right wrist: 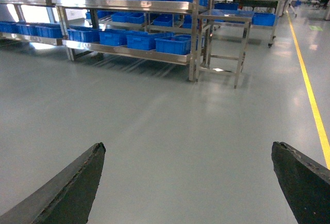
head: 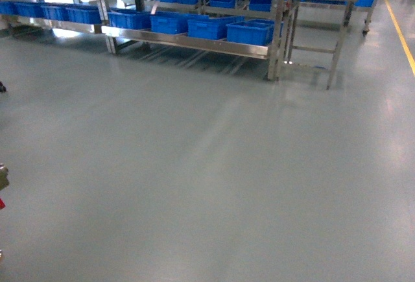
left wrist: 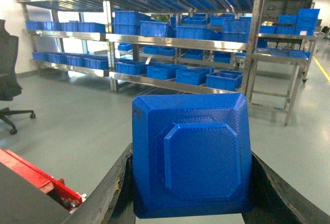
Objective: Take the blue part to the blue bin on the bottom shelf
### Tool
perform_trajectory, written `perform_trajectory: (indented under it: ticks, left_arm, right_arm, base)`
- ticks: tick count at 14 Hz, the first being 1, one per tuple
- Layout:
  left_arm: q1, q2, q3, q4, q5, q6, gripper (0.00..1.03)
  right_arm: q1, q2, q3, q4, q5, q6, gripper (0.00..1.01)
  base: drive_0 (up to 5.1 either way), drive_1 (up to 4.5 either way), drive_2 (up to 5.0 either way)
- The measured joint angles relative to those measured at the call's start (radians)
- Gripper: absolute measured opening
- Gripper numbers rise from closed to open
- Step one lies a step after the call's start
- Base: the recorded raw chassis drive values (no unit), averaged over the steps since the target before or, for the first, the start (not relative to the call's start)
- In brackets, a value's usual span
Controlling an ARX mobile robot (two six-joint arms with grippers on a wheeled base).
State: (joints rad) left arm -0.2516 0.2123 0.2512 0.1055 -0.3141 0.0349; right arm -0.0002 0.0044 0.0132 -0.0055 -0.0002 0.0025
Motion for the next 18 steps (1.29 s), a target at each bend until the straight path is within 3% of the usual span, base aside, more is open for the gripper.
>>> perform_trajectory:
  ticks: [18]
  left_arm:
    - [0.000, 0.000, 0.000, 0.000, 0.000, 0.000, 0.45]
  right_arm:
    - [0.000, 0.000, 0.000, 0.000, 0.000, 0.000, 0.98]
  base:
    - [-1.6, -1.63, -1.6]
